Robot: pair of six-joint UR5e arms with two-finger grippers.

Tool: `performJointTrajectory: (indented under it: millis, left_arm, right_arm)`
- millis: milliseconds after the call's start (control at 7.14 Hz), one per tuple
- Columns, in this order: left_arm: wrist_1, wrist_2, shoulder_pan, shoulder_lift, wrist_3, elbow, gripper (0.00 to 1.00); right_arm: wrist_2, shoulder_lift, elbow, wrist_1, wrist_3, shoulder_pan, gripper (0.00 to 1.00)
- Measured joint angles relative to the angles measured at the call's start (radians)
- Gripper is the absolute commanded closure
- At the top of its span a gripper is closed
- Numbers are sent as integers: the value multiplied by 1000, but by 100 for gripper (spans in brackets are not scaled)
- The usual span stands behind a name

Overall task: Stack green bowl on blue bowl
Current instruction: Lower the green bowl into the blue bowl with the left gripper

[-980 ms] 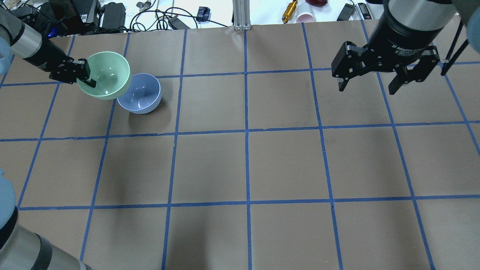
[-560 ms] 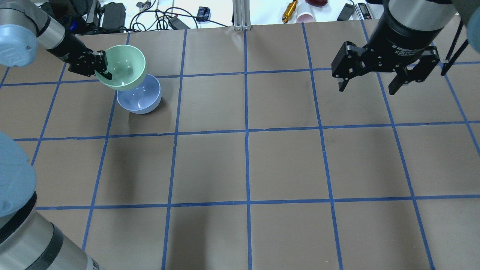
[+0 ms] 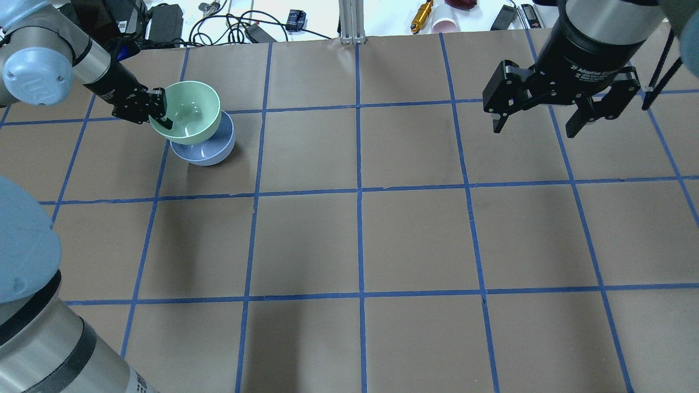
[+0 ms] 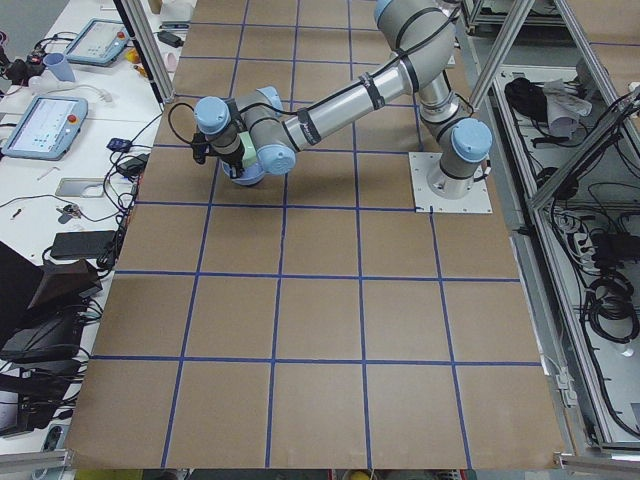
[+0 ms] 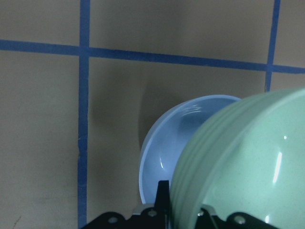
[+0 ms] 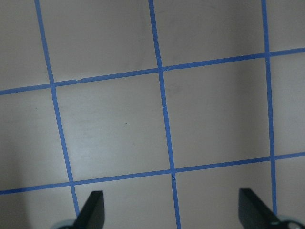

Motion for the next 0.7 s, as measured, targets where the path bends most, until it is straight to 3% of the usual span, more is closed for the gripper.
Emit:
performJointTrajectory:
  millis: [280, 420, 560, 700]
  left_arm:
    - [0, 15, 0, -3, 2, -7, 100]
    - [1, 19, 0, -4, 3, -7, 70]
    - [2, 20, 0, -6, 4, -7, 1]
    - [1, 19, 0, -7, 3, -7, 0]
  right_arm:
    - [0, 0, 1, 0, 0, 0, 0]
    - [0, 0, 0, 0, 0, 0, 0]
    - [0, 0, 0, 0, 0, 0, 0]
    - [0, 0, 0, 0, 0, 0, 0]
